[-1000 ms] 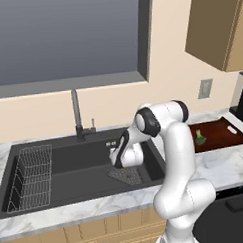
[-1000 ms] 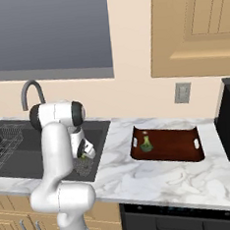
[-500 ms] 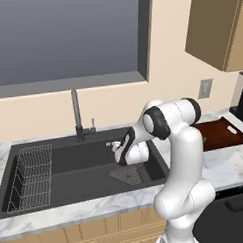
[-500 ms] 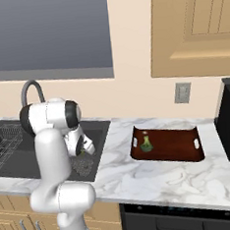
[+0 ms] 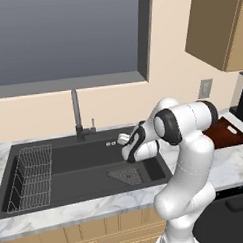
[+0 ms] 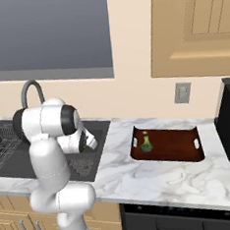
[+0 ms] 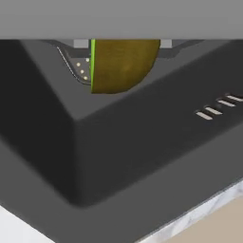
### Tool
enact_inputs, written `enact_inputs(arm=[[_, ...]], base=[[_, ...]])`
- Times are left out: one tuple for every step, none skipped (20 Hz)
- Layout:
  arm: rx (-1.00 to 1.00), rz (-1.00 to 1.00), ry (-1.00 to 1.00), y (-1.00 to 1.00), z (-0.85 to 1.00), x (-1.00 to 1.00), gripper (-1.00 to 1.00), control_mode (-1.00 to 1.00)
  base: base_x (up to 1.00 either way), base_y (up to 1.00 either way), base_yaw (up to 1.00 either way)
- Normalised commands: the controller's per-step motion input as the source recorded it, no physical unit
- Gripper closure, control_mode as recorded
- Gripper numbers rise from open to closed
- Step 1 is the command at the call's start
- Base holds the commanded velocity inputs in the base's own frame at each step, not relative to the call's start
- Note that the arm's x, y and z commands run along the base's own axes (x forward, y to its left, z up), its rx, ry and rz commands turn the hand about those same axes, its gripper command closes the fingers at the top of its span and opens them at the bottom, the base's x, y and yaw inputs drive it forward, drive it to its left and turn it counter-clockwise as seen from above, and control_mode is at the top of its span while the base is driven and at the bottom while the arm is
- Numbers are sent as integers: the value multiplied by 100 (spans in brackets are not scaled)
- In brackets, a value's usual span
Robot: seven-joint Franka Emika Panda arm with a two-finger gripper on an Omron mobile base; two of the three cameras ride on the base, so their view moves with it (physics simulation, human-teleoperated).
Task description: Pick up all produce items and place them in the sink. Turn on the sink faucet to wash them. Then turn the sink off and put them in the tray.
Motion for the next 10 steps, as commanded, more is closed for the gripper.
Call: enact_inputs(arm=[[0, -9, -5, -19, 51, 0, 100, -100], [0, -9, -5, -20, 48, -2, 100, -100], [0, -9, -5, -21, 51, -2, 100, -100], [0, -9, -5, -21, 56, -5, 100, -100], [0, -9, -6, -19, 55, -7, 100, -100], [0, -9, -7, -17, 58, -8, 100, -100], [0, -9, -7, -17, 58, -9, 100, -100], [0, -9, -7, -21, 60, -10, 100, -100], [0, -9, -7, -21, 60, -11, 100, -100], [0, -9, -6, -20, 58, -12, 100, -100]], base=[[0, 0, 0], [0, 0, 0], [0, 0, 0], [0, 0, 0], [0, 0, 0], [0, 0, 0], [0, 0, 0], [0, 0, 0], [0, 0, 0], [0, 0, 0]])
